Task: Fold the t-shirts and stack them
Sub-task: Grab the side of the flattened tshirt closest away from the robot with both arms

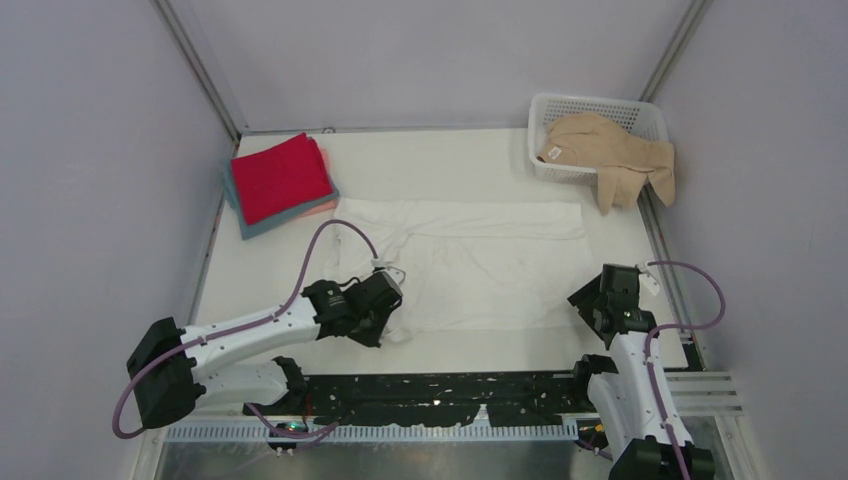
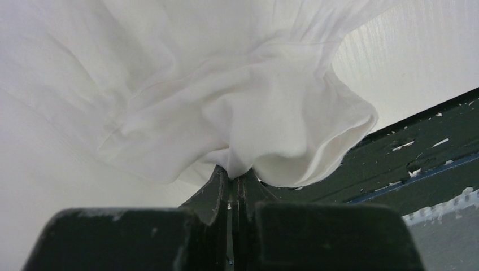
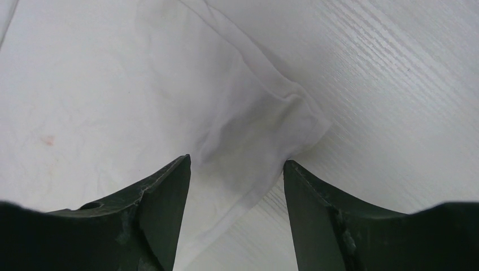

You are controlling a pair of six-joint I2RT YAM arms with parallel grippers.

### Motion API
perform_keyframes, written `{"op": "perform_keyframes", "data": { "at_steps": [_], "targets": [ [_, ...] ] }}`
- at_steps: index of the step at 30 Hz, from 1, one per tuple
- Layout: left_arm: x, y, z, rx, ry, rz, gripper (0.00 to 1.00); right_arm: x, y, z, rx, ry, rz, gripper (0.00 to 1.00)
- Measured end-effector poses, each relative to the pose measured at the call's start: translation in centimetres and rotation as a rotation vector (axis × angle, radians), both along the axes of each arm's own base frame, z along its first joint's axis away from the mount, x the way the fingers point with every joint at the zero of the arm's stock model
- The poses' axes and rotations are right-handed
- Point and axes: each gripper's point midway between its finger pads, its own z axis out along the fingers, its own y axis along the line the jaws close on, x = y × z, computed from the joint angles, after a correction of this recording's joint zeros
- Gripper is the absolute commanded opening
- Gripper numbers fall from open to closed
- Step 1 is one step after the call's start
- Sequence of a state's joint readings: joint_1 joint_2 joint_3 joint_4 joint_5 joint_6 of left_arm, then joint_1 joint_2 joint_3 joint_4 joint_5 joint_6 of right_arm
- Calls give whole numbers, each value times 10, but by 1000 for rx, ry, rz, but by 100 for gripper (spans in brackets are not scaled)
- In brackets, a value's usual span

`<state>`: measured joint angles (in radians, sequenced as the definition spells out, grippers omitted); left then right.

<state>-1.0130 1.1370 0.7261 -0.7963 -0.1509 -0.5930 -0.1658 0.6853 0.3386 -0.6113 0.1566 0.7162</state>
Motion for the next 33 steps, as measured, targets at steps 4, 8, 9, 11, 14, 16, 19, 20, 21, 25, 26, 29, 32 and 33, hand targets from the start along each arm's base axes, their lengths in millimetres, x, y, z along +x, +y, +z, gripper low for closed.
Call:
{"op": "perform_keyframes", "data": {
  "at_steps": [4,8,9,11,14,16,19,20,21,25,26,29,32,33],
  "targets": [
    [-1,0,0,-3,1,-1,0,-7,3,-2,16,22,1,69],
    [-1,0,-1,-21,-5,0,0,-15,8,-3,38,35,-3,68],
    [-2,0,-1,-29,-3,0,0,-17,9,-3,48,38,-2,68],
    [-2,-1,-2,-36,0,-1,0,-21,13,-3,67,53,-2,68],
    [-3,-3,-3,-48,3,0,0,-27,16,-1,86,80,-6,68],
    [-3,-4,-3,-53,4,-2,0,-30,16,3,87,92,-11,67],
    [-2,-7,-4,-59,5,-4,0,-30,16,10,87,95,-15,64],
    [-2,-8,-4,-59,6,-5,0,-30,16,10,87,100,-17,63],
    [-1,-8,-5,-59,6,-4,0,-31,16,9,89,108,-20,62],
    [1,-9,-5,-64,3,0,0,-34,16,-4,104,166,-32,57],
    [2,-9,-5,-66,1,1,0,-36,16,-7,102,182,-35,56],
    [3,-9,-4,-70,-2,7,0,-37,13,-14,92,221,-45,52],
    [5,-9,-4,-73,-4,13,0,-31,10,-16,79,215,-50,51],
    [6,-9,-4,-73,-4,18,0,-30,9,-16,75,216,-52,51]
  ]
}}
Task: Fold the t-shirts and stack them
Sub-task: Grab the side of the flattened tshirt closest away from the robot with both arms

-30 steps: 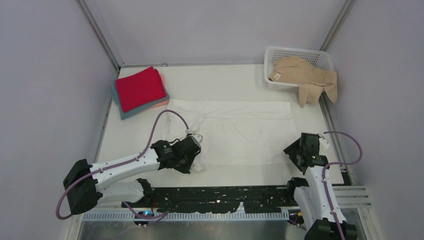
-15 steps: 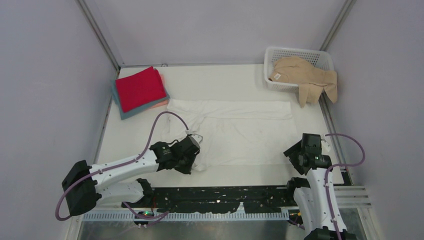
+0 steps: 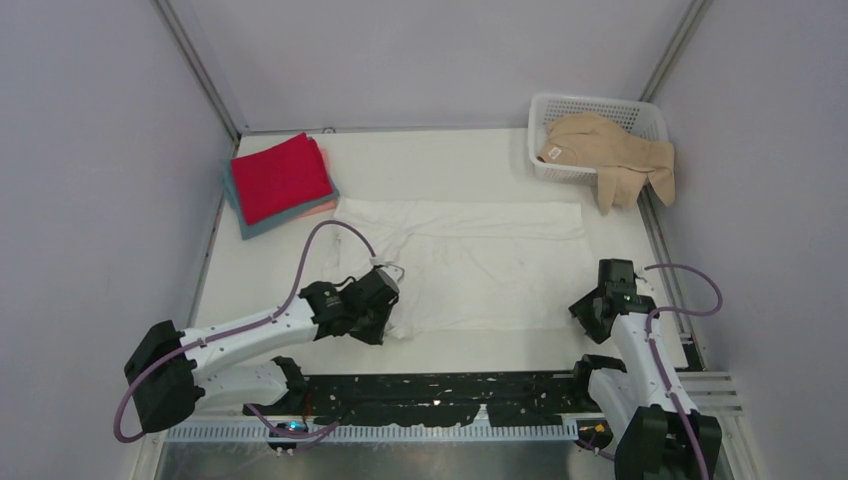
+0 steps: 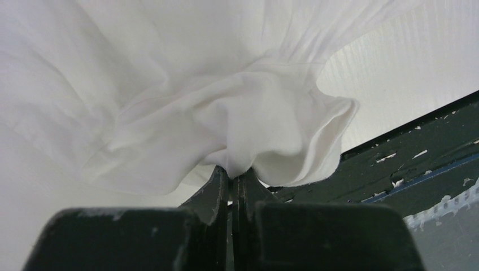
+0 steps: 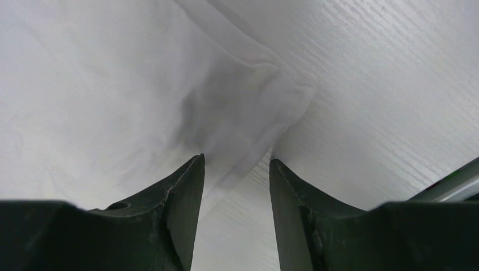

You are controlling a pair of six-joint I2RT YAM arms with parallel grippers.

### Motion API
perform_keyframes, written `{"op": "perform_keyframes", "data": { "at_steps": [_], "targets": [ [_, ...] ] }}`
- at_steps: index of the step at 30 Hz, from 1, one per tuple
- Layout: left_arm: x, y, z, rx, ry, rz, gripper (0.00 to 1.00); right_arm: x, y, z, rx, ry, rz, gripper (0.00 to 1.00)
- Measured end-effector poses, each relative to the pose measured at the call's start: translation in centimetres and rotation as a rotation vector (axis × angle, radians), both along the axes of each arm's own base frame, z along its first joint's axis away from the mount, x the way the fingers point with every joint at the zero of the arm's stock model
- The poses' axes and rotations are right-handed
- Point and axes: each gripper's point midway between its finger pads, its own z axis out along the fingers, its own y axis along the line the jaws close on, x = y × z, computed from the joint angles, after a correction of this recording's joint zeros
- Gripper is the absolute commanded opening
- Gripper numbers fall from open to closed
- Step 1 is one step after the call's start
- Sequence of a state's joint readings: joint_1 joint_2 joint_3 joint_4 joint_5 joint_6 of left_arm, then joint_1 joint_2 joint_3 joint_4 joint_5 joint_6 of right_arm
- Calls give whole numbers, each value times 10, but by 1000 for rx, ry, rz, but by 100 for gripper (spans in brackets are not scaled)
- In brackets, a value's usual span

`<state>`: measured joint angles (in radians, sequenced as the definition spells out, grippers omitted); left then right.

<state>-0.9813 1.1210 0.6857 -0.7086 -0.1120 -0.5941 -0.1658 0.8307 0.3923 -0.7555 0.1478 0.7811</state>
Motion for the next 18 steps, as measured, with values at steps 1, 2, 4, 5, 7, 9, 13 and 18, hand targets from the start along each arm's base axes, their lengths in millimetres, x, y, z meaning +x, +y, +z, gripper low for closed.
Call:
{"op": "perform_keyframes", "data": {
  "at_steps": [1,2,4,5,7,9,13,18],
  "targets": [
    [1,0,0,0,0,2,0,1,-1,0,-3,1,-1,51],
    [1,1,0,0,-1,5,0,3,-2,0,-9,3,0,50],
    [3,1,0,0,-1,12,0,7,-5,1,-21,7,2,48],
    [3,2,0,0,-1,15,0,8,-6,1,-25,10,3,46],
    [5,3,0,0,-1,23,0,11,-8,1,-33,17,7,42],
    [6,4,0,0,-1,30,0,12,-10,1,-41,22,10,37],
    [9,6,0,0,-2,47,0,14,-12,-1,-52,32,20,20],
    [14,10,2,0,-16,67,0,19,-13,0,-60,31,45,7]
  ]
}}
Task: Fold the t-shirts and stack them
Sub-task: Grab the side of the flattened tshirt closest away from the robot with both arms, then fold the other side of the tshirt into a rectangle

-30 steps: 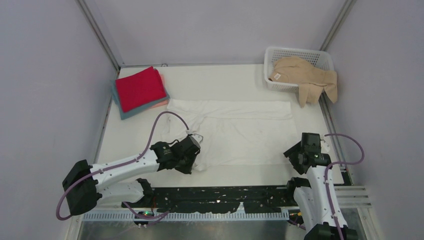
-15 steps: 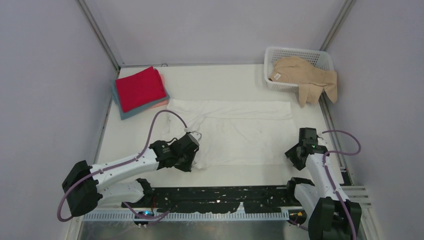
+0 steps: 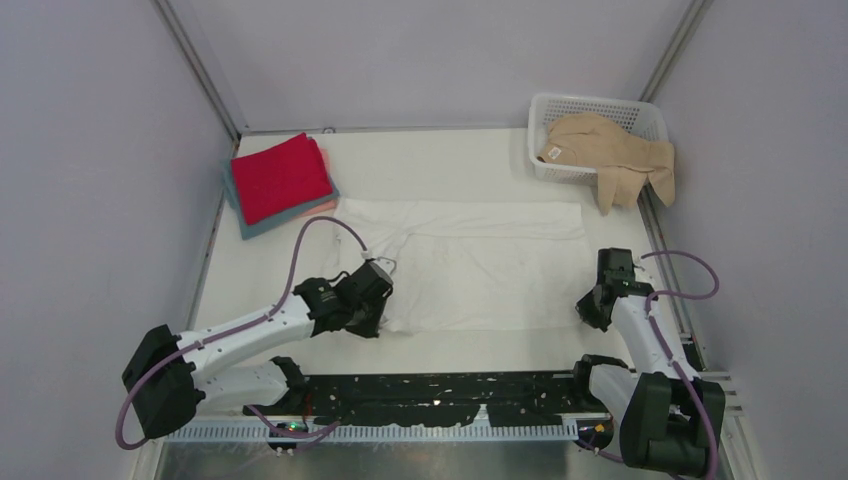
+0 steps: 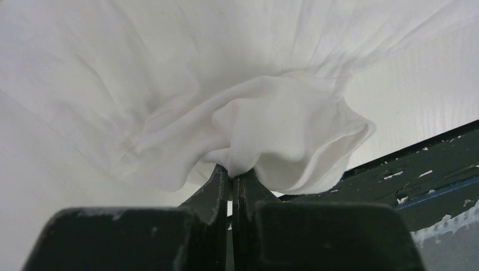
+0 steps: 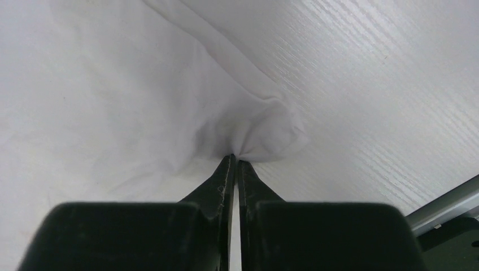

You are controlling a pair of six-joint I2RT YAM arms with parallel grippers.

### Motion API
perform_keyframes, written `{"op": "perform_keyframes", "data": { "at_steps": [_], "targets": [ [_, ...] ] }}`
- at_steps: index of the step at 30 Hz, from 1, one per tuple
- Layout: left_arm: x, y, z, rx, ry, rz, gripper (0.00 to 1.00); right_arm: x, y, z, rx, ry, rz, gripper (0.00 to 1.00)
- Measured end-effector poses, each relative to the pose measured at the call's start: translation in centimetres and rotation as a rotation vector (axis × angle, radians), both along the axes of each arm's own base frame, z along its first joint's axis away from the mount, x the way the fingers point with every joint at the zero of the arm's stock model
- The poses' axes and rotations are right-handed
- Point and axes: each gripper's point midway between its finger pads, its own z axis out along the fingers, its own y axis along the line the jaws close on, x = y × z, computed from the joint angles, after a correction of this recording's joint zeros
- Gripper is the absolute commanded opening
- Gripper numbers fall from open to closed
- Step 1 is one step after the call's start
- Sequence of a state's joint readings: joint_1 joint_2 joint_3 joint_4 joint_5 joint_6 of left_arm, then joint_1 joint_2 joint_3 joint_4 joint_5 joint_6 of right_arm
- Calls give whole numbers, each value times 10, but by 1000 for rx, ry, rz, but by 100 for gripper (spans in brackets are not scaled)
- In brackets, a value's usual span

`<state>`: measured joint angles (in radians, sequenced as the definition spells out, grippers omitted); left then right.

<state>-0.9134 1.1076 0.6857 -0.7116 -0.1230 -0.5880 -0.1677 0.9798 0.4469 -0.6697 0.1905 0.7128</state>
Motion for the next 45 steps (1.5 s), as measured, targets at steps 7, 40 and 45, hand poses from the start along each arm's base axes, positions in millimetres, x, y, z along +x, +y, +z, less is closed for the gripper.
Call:
{"op": "perform_keyframes", "data": {
  "at_steps": [7,40,45],
  "targets": [
    [24,5,16,13,-83,46,0,8,0,14,-10,-37,41,5],
    [222,20,68,339,-309,84,0,139,-5,62,27,-279,105,6],
    [243,19,62,353,-290,102,21,155,-7,60,26,-290,101,11]
  ]
}}
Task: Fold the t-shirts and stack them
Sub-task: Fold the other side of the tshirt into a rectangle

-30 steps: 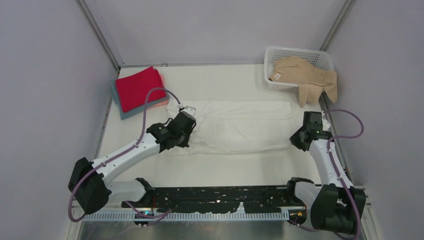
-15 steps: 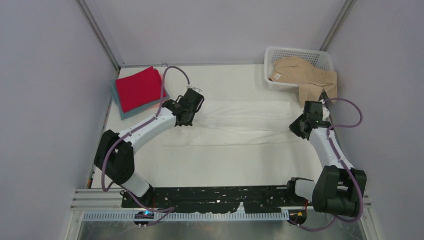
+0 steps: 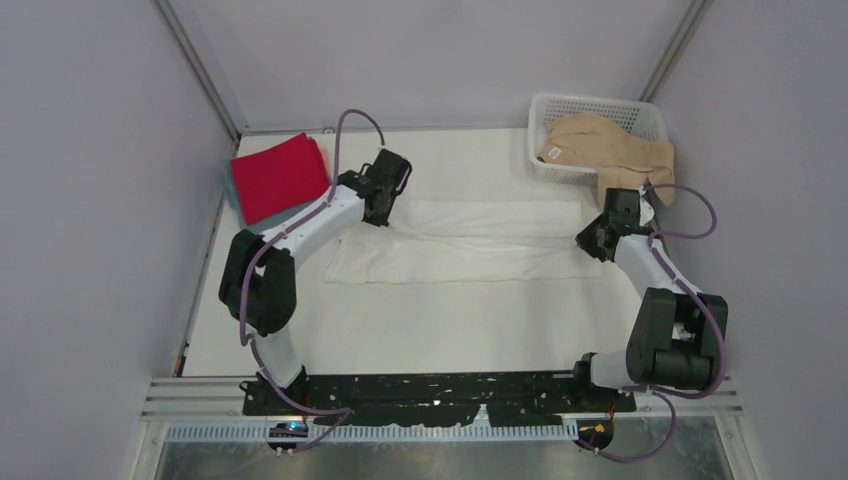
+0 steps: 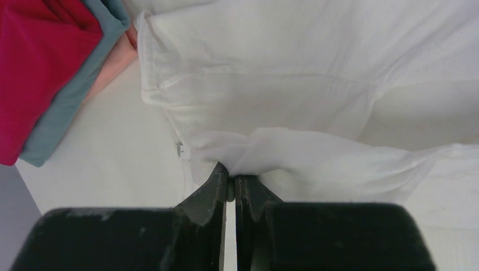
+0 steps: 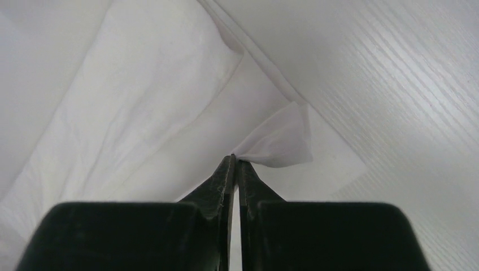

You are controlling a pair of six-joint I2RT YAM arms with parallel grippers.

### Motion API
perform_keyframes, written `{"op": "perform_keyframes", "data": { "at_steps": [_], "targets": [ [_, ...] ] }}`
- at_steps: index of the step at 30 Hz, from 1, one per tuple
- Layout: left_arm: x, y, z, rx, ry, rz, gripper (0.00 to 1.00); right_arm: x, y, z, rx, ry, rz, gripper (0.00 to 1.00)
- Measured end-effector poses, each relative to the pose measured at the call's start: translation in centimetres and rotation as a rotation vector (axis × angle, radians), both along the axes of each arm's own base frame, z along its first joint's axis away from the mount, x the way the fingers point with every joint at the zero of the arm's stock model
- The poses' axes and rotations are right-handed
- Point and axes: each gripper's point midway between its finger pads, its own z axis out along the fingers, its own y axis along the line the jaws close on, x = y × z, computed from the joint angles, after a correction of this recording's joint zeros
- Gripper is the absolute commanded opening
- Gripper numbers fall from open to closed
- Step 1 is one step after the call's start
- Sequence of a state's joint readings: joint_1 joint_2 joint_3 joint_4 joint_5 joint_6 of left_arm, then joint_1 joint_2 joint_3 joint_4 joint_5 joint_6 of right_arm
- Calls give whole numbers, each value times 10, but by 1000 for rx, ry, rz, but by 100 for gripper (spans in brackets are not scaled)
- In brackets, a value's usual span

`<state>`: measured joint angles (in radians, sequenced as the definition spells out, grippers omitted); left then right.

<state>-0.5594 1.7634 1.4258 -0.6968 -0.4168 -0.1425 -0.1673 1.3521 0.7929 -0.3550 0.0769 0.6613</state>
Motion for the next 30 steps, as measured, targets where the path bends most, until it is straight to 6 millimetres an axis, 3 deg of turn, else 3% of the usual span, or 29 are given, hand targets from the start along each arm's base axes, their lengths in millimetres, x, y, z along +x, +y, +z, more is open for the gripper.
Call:
{"op": "perform_keyframes", "data": {
  "at_steps": [2,4,5,7,9,11,14,19,22,25,30],
  "targets": [
    [9,2,-6,1,27,17,55,8,-1,-2,0,-2,2,16],
    [19,4,-10,-3,47,32,73,20,-3,-4,0,-1,4,36],
    [24,3,-11,-12,50,44,80,27,-4,-5,-1,1,8,59],
    [39,1,-8,-27,54,61,87,42,-6,-5,0,-1,14,73],
    [54,-3,0,-48,38,82,96,58,-7,0,-17,5,45,80],
    [61,-4,8,-69,24,107,99,75,-8,12,-50,-9,68,86],
    [54,0,14,-96,24,153,100,87,0,34,-133,-44,106,89],
    [9,6,10,-172,87,189,100,79,44,55,-224,-73,244,94],
    [-25,-1,0,-264,161,165,100,68,68,51,-214,-92,352,97],
    [-41,-12,-11,-344,220,153,100,65,79,40,-188,-80,426,97],
    [-22,-33,-31,-402,257,203,100,78,95,12,-139,-38,525,99]
  ]
}}
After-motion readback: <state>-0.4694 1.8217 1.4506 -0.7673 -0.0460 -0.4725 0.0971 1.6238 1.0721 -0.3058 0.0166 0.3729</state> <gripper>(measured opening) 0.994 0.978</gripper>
